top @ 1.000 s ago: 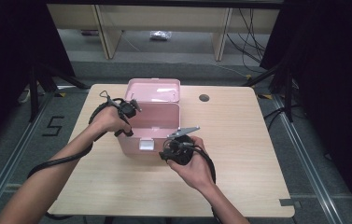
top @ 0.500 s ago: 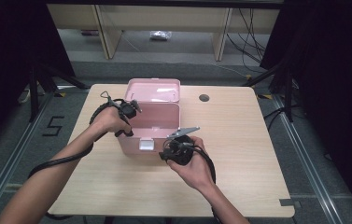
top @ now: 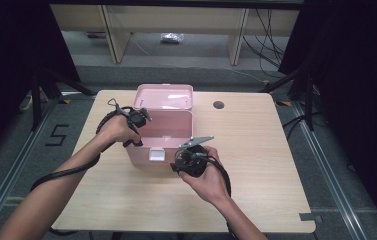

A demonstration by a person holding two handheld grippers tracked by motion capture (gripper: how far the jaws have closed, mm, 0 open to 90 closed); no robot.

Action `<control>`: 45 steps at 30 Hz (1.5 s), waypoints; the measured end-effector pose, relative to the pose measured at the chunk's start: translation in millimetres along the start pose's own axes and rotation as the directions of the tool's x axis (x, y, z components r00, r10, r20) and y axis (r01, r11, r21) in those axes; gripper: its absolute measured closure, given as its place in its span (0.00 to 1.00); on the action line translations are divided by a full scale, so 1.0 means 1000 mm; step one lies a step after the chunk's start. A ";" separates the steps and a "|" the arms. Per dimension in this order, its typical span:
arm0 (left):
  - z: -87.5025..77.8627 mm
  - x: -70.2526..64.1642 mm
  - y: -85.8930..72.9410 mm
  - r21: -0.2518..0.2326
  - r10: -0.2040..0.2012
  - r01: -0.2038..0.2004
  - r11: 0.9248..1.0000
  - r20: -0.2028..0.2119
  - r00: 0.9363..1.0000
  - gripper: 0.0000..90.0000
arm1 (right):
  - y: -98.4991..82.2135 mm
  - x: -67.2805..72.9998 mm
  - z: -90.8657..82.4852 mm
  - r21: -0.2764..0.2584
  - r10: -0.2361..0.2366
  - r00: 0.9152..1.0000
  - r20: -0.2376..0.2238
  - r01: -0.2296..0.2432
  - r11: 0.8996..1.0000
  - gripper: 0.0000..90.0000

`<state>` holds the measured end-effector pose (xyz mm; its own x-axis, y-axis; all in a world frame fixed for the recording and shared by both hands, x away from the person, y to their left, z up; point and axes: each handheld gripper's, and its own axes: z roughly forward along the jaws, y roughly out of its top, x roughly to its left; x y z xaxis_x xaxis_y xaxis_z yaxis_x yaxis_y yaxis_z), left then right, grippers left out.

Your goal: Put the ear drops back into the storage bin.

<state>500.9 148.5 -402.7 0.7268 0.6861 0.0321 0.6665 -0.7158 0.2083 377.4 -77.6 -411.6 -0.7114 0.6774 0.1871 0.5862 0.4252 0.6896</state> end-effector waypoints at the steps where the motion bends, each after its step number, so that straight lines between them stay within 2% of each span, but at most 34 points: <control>1: 0.000 0.000 0.000 -0.001 -0.001 0.001 1.000 0.002 1.000 0.79 | 0.000 0.000 0.000 0.000 0.000 1.000 0.000 0.000 1.000 0.83; 3: 0.000 0.000 0.000 0.001 0.000 0.000 1.000 0.004 1.000 0.79 | -0.001 -0.001 0.001 -0.005 -0.022 1.000 0.005 0.022 1.000 0.83; 4: 0.000 0.000 0.000 0.001 -0.001 0.001 1.000 0.005 1.000 0.79 | 0.000 0.000 0.000 0.003 0.002 1.000 -0.001 -0.002 1.000 0.83; 10: 0.001 -0.001 0.001 0.013 0.009 -0.009 1.000 0.004 1.000 0.79 | 0.000 0.000 0.000 0.002 0.001 1.000 0.001 -0.001 1.000 0.83; 37: 0.004 -0.001 0.003 0.038 0.003 -0.004 0.999 0.006 1.000 0.79 | 0.000 0.000 -0.002 -0.007 -0.002 1.000 0.007 0.002 1.000 0.83; 42: 0.005 -0.002 0.004 0.034 -0.003 0.003 0.999 0.010 1.000 0.79 | 0.000 0.000 -0.002 -0.007 0.000 1.000 0.007 0.001 1.000 0.83; 43: 0.006 -0.003 0.003 0.035 -0.020 0.019 0.999 0.013 1.000 0.79 | 0.000 0.000 -0.002 -0.006 0.001 1.000 0.005 -0.001 1.000 0.83; 45: 0.006 -0.003 0.004 0.037 -0.026 0.026 0.999 0.016 1.000 0.78 | 0.000 0.000 -0.002 -0.007 -0.003 1.000 0.007 0.003 1.000 0.83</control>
<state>502.1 142.9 -408.1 0.7115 0.7026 0.0114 0.6908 -0.7023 0.1723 376.9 -78.5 -410.1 -0.7104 0.6802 0.1807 0.5815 0.4226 0.6952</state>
